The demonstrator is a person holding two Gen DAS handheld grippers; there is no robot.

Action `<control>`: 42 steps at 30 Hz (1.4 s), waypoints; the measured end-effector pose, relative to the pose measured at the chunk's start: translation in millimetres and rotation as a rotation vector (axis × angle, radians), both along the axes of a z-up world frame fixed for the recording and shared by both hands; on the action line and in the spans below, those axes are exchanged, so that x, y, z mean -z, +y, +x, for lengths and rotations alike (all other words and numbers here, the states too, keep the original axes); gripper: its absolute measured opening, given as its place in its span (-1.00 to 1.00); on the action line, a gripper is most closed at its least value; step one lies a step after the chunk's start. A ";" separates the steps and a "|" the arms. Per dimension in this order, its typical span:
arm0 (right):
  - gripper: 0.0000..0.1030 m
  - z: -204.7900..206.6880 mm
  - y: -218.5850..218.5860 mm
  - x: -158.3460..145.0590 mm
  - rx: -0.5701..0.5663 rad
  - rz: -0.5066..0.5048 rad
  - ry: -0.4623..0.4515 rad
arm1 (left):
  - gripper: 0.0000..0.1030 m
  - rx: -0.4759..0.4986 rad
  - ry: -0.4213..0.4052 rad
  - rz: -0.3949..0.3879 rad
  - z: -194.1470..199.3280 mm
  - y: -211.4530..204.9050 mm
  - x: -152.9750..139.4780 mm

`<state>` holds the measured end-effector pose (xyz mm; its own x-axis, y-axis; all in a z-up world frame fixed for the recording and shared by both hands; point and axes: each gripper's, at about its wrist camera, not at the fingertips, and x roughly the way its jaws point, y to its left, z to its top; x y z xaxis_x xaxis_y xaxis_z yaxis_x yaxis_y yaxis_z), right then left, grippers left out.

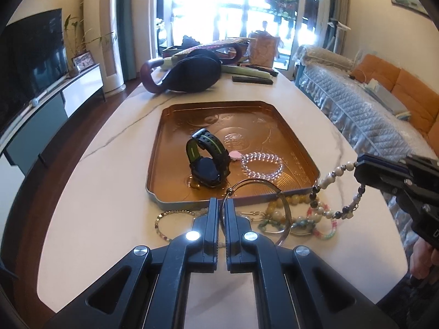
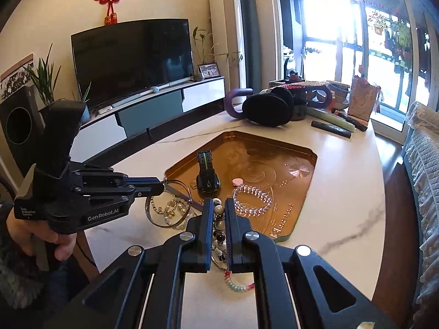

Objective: Organize jewelry
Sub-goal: 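Lift the silver bangle with the left gripper while the right gripper lifts the bead bracelet, then lower the bangle into the tray and open the left gripper while the right gripper releases its bracelet there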

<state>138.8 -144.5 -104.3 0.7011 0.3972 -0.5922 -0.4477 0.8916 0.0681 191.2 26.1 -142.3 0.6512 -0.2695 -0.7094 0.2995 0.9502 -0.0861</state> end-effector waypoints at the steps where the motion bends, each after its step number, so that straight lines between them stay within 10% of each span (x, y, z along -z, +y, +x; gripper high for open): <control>1: -0.85 -0.1 -0.3 -0.6 0.004 0.000 -0.004 | -0.93 0.007 0.015 -0.014 0.4 1.0 0.2; 13: -0.85 -7.3 -3.5 -56.3 0.032 0.043 -0.114 | -0.93 -0.039 -0.167 -0.041 -16.2 13.6 -80.9; 22: -0.85 13.8 2.3 -124.5 0.080 0.138 -0.183 | -0.93 -0.092 -0.211 -0.202 8.9 25.7 -131.9; 42: -0.85 93.6 -17.9 7.6 0.113 0.118 0.104 | -0.93 -0.120 0.059 -0.172 84.5 40.4 -7.7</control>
